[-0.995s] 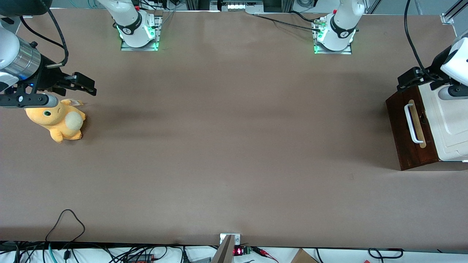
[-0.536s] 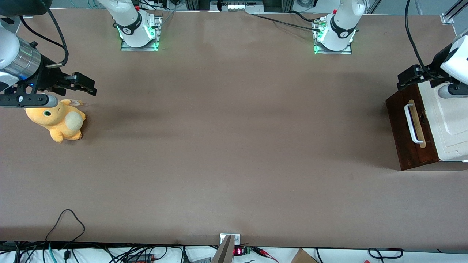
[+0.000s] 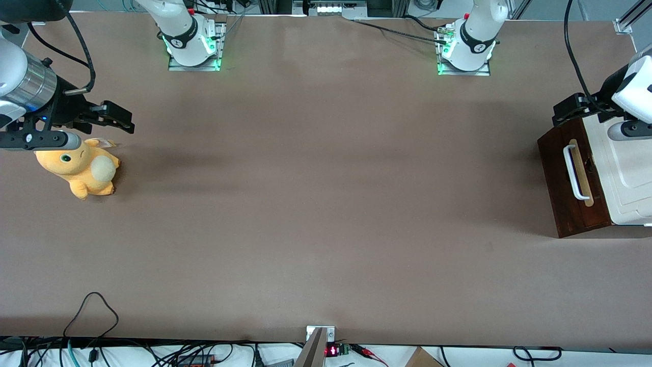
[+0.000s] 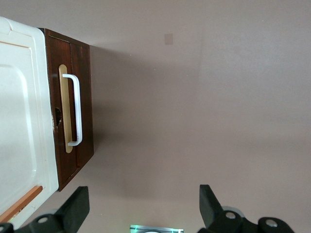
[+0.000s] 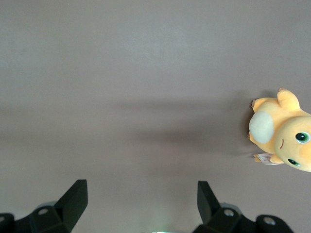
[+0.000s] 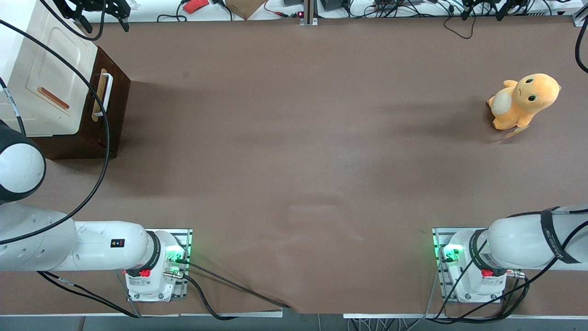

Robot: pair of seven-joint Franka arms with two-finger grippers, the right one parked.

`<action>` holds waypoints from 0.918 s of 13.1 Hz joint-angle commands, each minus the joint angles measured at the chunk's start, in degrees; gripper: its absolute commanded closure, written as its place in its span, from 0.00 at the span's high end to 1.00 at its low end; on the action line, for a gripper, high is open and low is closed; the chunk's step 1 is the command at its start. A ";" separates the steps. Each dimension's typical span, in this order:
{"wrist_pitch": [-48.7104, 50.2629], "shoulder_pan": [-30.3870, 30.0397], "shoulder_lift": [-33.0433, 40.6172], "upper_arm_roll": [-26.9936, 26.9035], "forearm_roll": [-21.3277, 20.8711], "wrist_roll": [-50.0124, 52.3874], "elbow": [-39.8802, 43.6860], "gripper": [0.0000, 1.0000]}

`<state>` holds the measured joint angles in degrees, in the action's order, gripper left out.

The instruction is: Open lower drawer with left arm only

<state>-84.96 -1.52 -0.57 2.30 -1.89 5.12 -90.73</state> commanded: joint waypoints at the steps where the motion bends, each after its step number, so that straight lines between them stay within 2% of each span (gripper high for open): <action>1: -0.12 -0.24 -0.75 0.25 -0.74 -0.81 1.09 1.00; 4: -0.20 0.55 -2.15 3.83 -14.06 1.98 -2.50 1.00; 6: -0.29 0.55 -2.68 5.16 -19.80 6.46 -6.37 1.00; 9: -3.18 0.55 -4.61 7.72 -32.79 8.68 -12.95 1.00; 12: -6.09 0.55 -6.37 7.72 -38.96 12.71 -17.88 1.00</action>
<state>-89.35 -0.87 -6.88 9.80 -36.53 15.18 -105.17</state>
